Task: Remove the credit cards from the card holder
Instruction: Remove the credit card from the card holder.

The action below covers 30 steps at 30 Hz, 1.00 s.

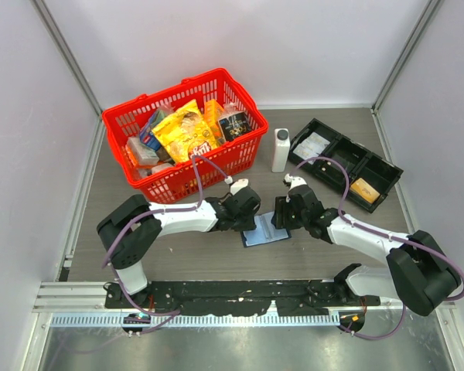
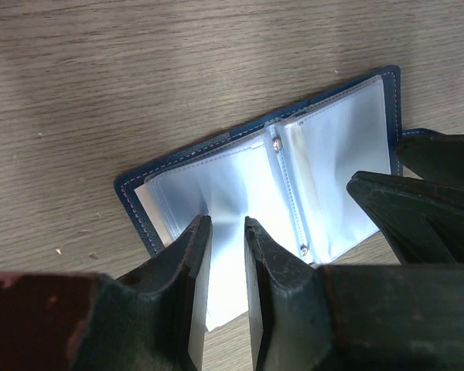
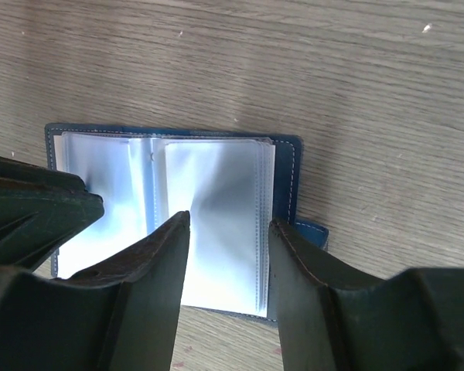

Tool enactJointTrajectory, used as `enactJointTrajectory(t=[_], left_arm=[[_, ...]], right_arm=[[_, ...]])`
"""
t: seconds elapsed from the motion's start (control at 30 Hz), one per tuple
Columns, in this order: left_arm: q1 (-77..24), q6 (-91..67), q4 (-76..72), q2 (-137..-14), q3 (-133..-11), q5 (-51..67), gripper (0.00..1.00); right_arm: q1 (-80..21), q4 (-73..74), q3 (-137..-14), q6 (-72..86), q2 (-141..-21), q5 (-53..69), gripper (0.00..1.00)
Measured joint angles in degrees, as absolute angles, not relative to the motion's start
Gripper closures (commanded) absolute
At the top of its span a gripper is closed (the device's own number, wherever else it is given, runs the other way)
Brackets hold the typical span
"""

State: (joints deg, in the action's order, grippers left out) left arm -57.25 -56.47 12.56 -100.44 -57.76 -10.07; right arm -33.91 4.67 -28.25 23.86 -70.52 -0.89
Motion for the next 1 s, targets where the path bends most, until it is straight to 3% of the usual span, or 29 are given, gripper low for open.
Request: enactJointTrajectory(t=[0.23,0.7,1.0], left_arm=[[-57.23,-56.36,12.56,-100.44,-57.76,-10.07,0.73],[-57.23,-56.31,12.6,-100.44,-57.76,-10.07,0.72],[-57.23,-55.99,13.54,-100.18,-57.76,-10.22,0.73]], right_arm=[[-33.91,3.22,-28.12,23.31,-71.57,0.93,0.55],[-33.89,2.9,-28.14,22.61,-72.01,1.78,0.52],[-33.69,2.98,-28.29,22.61,-72.12,6.2,0.61]])
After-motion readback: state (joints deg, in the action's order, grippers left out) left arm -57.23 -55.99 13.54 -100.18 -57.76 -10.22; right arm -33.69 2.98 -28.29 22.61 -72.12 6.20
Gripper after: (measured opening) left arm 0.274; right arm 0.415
